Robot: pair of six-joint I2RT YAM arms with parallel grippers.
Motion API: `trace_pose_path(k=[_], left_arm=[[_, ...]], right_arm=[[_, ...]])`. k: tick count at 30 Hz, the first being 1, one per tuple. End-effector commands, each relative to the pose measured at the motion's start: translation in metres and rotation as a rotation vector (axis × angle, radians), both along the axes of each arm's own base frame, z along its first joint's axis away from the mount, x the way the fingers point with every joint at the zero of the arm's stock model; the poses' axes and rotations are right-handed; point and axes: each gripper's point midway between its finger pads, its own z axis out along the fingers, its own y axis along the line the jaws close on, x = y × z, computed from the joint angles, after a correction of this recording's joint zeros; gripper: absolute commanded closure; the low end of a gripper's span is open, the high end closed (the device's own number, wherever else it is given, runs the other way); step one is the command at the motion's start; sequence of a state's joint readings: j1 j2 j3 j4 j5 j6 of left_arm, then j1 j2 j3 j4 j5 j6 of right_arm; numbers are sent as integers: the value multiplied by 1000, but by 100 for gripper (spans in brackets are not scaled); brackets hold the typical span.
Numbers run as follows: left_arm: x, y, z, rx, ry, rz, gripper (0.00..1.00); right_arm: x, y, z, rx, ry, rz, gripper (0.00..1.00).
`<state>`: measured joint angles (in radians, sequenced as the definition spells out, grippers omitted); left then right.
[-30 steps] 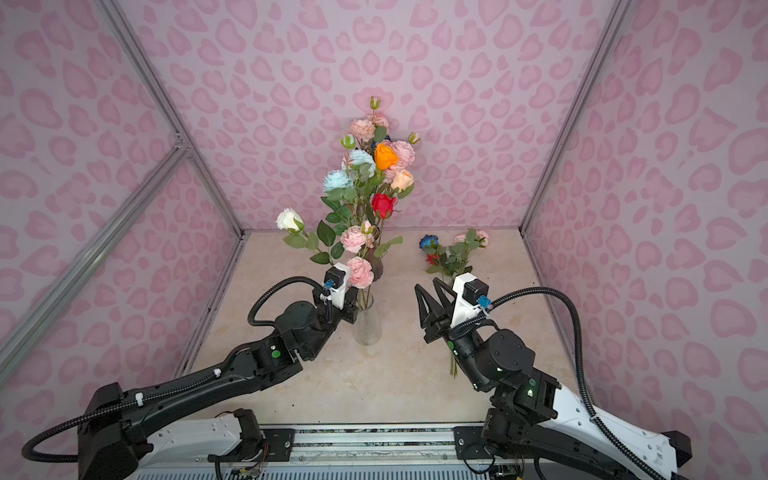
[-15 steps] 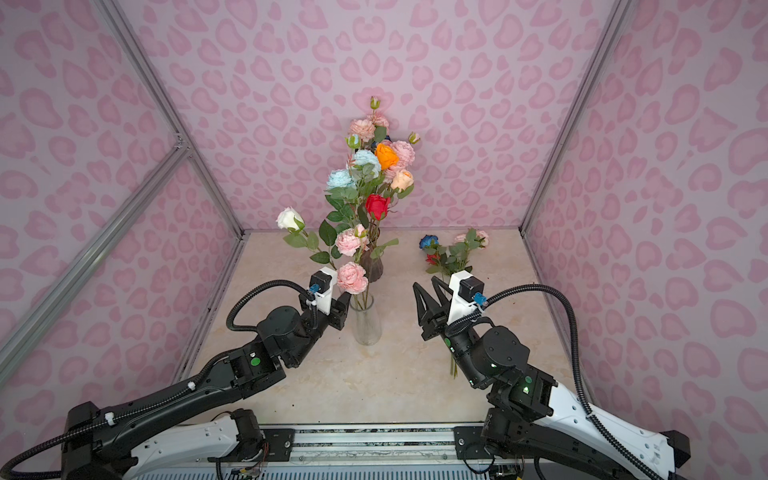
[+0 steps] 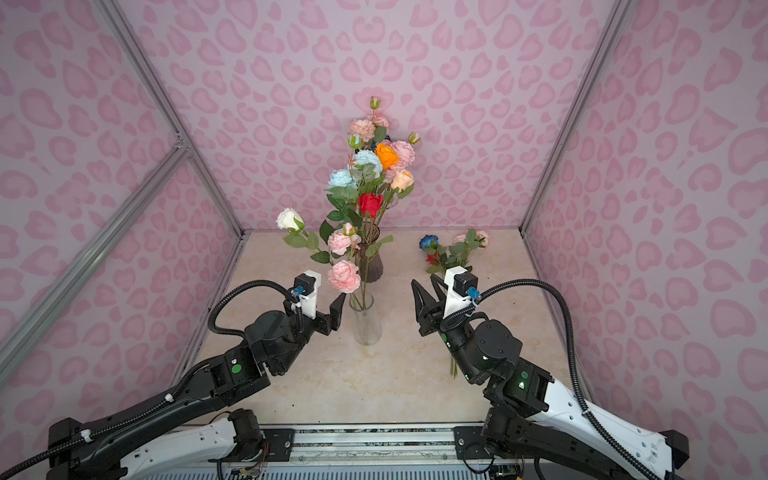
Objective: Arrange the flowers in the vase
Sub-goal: 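Push the peony stem deeper into the cylinder and open the left gripper, then withdraw the left gripper while the right gripper reaches to the blue rose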
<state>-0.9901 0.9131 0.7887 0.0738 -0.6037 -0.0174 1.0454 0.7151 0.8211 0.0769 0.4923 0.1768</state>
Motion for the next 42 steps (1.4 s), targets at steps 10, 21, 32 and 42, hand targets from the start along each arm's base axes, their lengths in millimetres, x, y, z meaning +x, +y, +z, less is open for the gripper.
trace_pose_path(k=[10, 21, 32, 42], left_arm=[[-13, 23, 3, -52, 53, 27, 22], [-47, 70, -6, -374, 133, 33, 23], [-57, 64, -96, -612, 383, 46, 21], [-67, 34, -117, -608, 517, -60, 20]], right_arm=[[5, -6, -3, -2, 22, -28, 54], [57, -52, -53, -74, 198, -219, 56], [157, -84, -209, -200, 813, -302, 58], [212, -103, -302, -373, 1089, -351, 57]])
